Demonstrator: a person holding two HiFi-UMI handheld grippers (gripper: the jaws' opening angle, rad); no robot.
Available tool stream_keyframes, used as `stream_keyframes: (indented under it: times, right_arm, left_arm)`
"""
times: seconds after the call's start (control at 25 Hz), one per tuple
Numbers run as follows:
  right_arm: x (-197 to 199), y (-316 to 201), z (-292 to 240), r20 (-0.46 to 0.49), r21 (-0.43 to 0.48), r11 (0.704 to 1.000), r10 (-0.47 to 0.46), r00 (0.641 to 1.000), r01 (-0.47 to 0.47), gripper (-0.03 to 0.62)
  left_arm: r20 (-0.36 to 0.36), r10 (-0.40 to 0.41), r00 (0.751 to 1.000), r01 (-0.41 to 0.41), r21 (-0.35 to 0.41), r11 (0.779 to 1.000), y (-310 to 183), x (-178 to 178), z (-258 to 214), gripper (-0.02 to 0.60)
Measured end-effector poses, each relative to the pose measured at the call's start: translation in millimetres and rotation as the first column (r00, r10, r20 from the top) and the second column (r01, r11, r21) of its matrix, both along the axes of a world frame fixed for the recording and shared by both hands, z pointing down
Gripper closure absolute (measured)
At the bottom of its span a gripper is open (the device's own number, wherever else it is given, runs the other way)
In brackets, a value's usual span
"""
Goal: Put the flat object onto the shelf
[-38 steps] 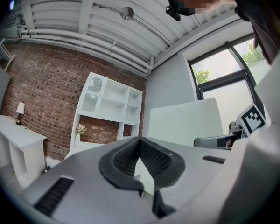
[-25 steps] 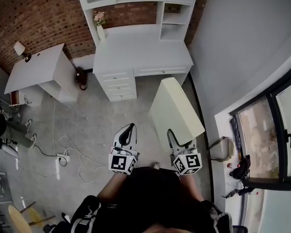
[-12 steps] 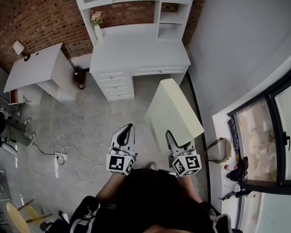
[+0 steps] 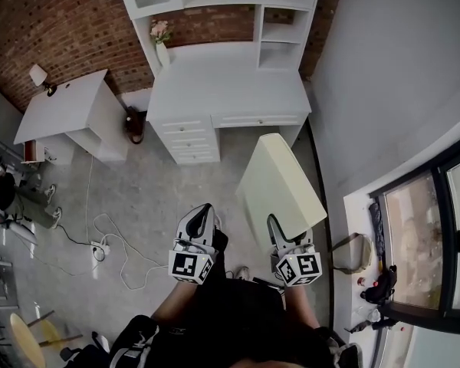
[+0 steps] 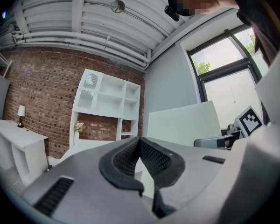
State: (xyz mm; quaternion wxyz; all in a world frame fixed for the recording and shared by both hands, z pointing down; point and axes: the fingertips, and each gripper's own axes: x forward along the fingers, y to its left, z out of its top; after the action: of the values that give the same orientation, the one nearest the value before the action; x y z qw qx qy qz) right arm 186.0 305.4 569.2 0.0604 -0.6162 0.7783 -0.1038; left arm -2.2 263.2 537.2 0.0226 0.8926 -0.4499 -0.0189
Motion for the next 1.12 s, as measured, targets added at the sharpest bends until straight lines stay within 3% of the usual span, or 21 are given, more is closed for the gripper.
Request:
stream_keyframes:
  times: [0.16, 0.36, 0.72, 1.12]
  right_arm:
    - [2.4, -54.2, -1.6, -0.021, 0.001, 1.0, -0.003, 1.0, 0.003, 0.307]
    - [-7.9, -143.1, -11.4, -0.06, 0.006, 1.0, -0.019, 0.998, 0.019, 0.307]
    - [-34.1, -310.1, -52.3, -0.12, 0.047, 0.998, -0.027, 0.992, 0.032, 0.307]
    - [-14.8, -429.6, -75.7, -0.131, 0.068, 0.997, -0.039, 0.991, 0.048, 0.307]
  left_arm:
    - [-0.05, 0.029, 0.998, -0.027, 0.025, 0.999, -51.5, 9.7, -3.8, 0.572]
    - [-0.05, 0.025, 0.998, -0.023, 0.027, 0.999, -145.1, 9.5, -5.4, 0.572]
    - [-0.061, 0.009, 0.998, -0.004, 0.085, 0.996, -310.6, -29.8, -44.7, 0.572]
    - [-0.058, -0.052, 0.997, 0.054, 0.045, 0.998, -418.8, -37.0, -39.4, 0.572]
